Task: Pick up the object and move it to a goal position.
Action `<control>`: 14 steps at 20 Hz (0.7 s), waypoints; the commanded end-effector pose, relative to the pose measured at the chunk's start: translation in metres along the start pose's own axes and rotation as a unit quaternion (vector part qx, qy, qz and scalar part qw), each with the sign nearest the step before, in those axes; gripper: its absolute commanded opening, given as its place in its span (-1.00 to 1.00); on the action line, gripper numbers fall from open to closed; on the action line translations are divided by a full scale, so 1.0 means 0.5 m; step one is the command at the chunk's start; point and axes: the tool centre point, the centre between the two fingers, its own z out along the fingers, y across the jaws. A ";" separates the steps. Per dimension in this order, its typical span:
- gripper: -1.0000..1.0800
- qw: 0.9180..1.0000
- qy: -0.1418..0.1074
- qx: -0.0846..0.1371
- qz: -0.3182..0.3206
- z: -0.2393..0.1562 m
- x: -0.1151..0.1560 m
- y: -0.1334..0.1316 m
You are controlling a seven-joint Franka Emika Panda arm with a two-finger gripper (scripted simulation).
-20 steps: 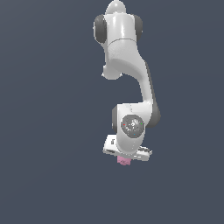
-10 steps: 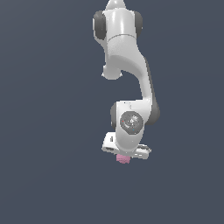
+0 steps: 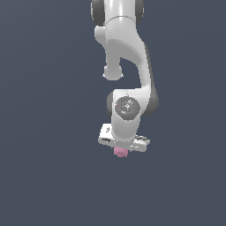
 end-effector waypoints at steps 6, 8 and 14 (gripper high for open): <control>-1.00 1.000 0.000 0.000 0.000 -0.109 -0.052 0.059; -1.00 1.000 0.000 0.000 0.000 -0.140 -0.068 0.076; -1.00 1.000 0.000 0.001 0.000 -0.241 -0.116 0.130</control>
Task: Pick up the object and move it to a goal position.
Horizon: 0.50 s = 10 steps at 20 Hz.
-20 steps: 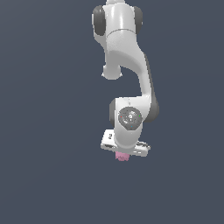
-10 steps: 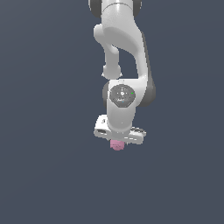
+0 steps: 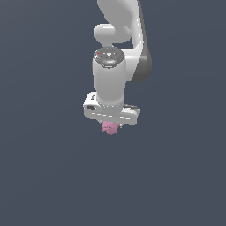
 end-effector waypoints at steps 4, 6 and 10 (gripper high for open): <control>-1.00 1.000 0.000 0.001 0.000 -0.099 -0.047 0.053; -1.00 1.000 0.000 0.001 0.000 -0.137 -0.065 0.073; -1.00 1.000 0.000 0.001 0.000 -0.217 -0.102 0.115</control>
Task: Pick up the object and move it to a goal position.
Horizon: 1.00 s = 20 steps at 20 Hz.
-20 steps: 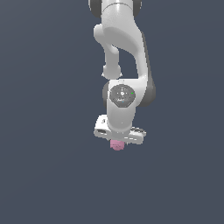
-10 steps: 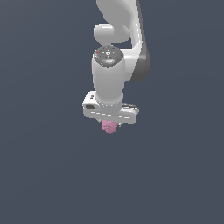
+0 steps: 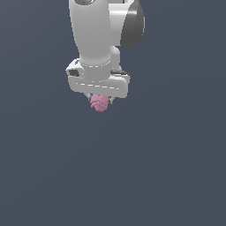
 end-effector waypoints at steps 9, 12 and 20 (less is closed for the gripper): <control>-1.00 1.000 0.000 0.000 0.000 -0.211 -0.094 0.109; -1.00 1.000 0.000 0.000 0.000 -0.262 -0.116 0.136; -1.00 1.000 0.000 0.000 0.000 -0.356 -0.151 0.185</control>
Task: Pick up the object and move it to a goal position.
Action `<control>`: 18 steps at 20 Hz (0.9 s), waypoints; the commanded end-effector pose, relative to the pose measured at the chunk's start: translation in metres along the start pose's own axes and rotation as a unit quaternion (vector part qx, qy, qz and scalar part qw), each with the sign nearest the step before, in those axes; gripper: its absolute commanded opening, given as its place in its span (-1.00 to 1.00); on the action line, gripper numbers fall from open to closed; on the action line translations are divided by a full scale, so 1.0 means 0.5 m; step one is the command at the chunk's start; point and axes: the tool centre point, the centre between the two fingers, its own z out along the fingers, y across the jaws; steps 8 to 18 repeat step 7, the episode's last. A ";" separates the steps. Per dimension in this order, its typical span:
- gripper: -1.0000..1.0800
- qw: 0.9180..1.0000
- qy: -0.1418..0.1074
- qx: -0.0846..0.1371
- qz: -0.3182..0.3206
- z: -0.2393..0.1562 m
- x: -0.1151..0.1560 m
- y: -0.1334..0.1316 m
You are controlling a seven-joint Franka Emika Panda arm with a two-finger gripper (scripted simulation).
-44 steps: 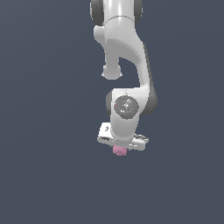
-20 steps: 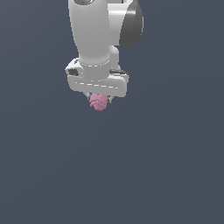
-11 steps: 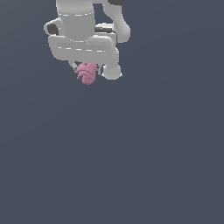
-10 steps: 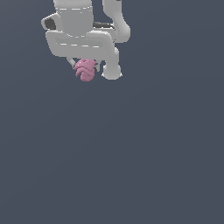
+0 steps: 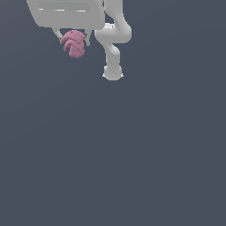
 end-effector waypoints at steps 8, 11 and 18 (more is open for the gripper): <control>-1.00 1.000 -0.001 0.000 0.000 -0.038 -0.013 0.020; -1.00 1.000 -0.001 0.000 0.000 -0.038 -0.013 0.020; -1.00 1.000 -0.001 0.000 0.000 -0.038 -0.013 0.020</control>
